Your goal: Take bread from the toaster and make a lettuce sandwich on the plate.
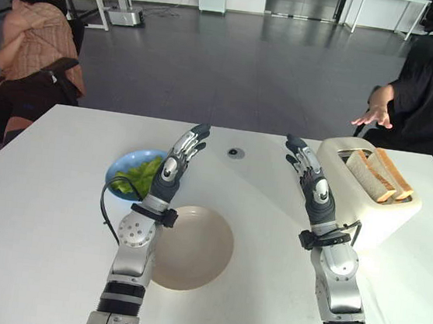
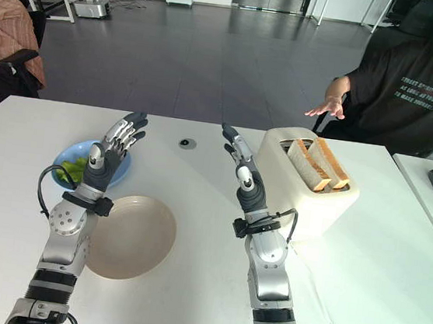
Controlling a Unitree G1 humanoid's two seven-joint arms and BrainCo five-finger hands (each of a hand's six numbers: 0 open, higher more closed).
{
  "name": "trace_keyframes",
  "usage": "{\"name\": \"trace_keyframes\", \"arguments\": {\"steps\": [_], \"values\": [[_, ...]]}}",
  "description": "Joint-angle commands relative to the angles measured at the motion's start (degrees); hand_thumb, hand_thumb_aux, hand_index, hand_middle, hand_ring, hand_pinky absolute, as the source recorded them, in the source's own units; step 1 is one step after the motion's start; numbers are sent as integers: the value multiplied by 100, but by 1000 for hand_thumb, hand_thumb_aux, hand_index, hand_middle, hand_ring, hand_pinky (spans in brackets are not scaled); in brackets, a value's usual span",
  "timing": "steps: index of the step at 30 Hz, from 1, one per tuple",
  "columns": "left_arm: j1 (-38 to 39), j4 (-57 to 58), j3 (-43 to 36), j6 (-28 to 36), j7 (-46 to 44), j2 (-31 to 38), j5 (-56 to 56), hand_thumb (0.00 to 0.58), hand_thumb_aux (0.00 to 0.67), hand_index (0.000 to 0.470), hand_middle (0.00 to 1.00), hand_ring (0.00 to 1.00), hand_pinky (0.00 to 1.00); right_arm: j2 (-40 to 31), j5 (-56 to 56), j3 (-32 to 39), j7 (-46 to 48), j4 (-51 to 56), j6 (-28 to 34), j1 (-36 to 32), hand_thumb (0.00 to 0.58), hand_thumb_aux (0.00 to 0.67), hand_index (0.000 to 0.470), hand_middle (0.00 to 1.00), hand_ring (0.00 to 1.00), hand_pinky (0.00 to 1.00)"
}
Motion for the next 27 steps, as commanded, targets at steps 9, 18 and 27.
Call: {"name": "trace_keyframes", "arguments": {"steps": [9,18,27], "values": [[-9,-35,-11,53,-84,7,-146,0,0,0,0,0,0,-38,85,-116,28,91,37,-21,0,0,0,0,0,0],[-38,-8,66,128,39,170,106,0,0,0,0,0,0,-902,-466,-561,84,20,107,-742,0,0,0,0,0,0],[11,-192,85,206,101,246,91,0,0,0,0,0,0,-3446,-2371,-1599,-386,800,739,-2297,0,0,0,0,0,0]]}}
